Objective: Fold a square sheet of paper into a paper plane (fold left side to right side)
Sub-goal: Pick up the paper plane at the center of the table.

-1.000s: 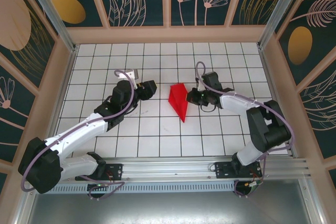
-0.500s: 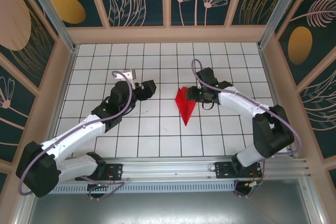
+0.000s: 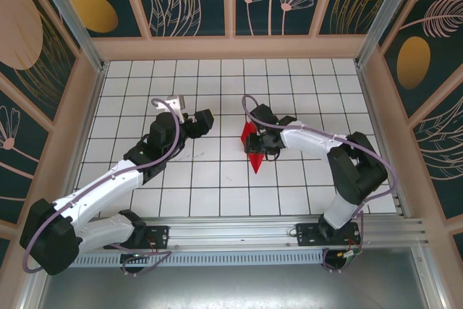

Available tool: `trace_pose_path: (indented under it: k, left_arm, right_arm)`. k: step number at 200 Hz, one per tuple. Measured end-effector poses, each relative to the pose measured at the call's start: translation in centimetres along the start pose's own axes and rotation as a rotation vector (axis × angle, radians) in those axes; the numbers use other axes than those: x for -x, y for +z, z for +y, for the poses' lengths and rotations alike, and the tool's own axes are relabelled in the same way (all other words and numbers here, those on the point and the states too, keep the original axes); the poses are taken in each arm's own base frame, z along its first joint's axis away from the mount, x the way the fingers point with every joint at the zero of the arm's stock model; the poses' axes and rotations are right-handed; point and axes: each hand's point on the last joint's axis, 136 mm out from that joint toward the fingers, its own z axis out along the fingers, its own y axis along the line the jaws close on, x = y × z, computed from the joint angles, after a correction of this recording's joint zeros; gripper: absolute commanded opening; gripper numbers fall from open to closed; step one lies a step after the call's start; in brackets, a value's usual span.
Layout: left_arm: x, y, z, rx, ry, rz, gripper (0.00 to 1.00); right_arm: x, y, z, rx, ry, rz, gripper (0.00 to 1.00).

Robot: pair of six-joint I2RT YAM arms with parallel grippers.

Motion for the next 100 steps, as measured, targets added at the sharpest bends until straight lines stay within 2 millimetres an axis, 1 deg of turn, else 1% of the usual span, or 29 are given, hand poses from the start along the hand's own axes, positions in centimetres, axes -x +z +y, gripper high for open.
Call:
trace_pose_path:
  k: [6, 20, 38, 56, 63, 76, 85, 100]
  left_arm:
    - [-0.1, 0.0, 0.0, 0.001, 0.0, 0.002, 0.89]
    - [-0.2, 0.0, 0.1, 0.004, 0.001, 0.006, 0.89]
    - [-0.3, 0.0, 0.2, 0.009, 0.004, 0.01, 0.89]
    - [-0.4, 0.0, 0.4, 0.015, 0.01, 0.013, 0.9]
    - [-0.3, -0.1, 0.4, 0.017, 0.013, 0.013, 0.93]
    - [-0.2, -0.3, 0.4, 0.016, 0.023, 0.008, 0.98]
    - [0.1, -0.5, 0.3, 0.011, 0.031, 0.001, 0.99]
    - [0.6, -1.0, 0.0, -0.001, 0.049, -0.014, 0.99]
  right_arm:
    - [-0.2, 0.2, 0.0, -0.004, 0.001, 0.007, 0.45]
    - [-0.4, 0.5, -0.1, -0.009, 0.009, 0.016, 0.35]
    - [-0.6, 1.0, -0.2, -0.02, 0.013, 0.027, 0.23]
    - [-0.8, 1.5, -0.5, -0.034, 0.009, 0.037, 0.06]
    - [-0.7, 1.6, -0.6, -0.04, 0.009, 0.036, 0.0]
    - [-0.4, 1.5, -0.6, -0.046, 0.009, 0.034, 0.0]
    - [0.1, 1.3, -0.4, -0.048, 0.01, 0.029, 0.0]
    - [2.1, 0.6, 0.0, -0.039, 0.009, 0.005, 0.0]
